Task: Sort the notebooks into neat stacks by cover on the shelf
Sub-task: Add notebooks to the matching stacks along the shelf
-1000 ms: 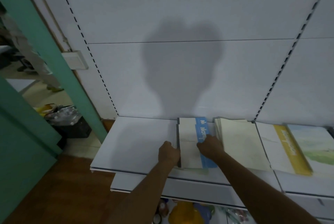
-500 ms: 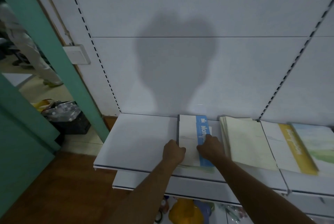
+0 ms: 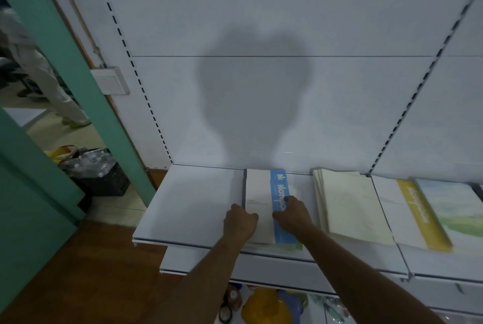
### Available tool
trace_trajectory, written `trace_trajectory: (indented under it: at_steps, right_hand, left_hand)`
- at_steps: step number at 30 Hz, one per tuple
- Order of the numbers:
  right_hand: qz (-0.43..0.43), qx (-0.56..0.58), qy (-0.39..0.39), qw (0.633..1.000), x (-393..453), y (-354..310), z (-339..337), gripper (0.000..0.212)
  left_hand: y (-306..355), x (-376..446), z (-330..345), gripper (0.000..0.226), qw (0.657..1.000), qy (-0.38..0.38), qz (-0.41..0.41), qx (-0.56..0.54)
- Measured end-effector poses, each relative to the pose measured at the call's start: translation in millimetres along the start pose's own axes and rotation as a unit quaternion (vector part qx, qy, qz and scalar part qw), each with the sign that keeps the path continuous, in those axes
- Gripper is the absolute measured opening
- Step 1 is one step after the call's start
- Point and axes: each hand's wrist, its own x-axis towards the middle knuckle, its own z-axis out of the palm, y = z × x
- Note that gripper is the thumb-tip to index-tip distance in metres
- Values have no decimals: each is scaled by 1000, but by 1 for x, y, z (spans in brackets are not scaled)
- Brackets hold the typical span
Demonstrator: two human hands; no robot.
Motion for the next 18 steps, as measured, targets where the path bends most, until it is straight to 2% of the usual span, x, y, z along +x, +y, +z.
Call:
trace_trajectory:
  at_steps: [5, 10, 18]
  right_hand:
    - [11, 17, 11, 1000, -4, 3, 1, 55]
    - [1, 34, 8, 999, -6, 0, -1, 58]
    - [-4, 51, -35, 998, -13, -10, 9, 63]
  left_hand:
    - [-4, 3, 2, 50, 1000, -1, 3, -24]
    - [-5, 5, 4, 44, 1000, 7, 2, -23]
    - [-6, 4, -9, 58, 998, 26, -28, 58]
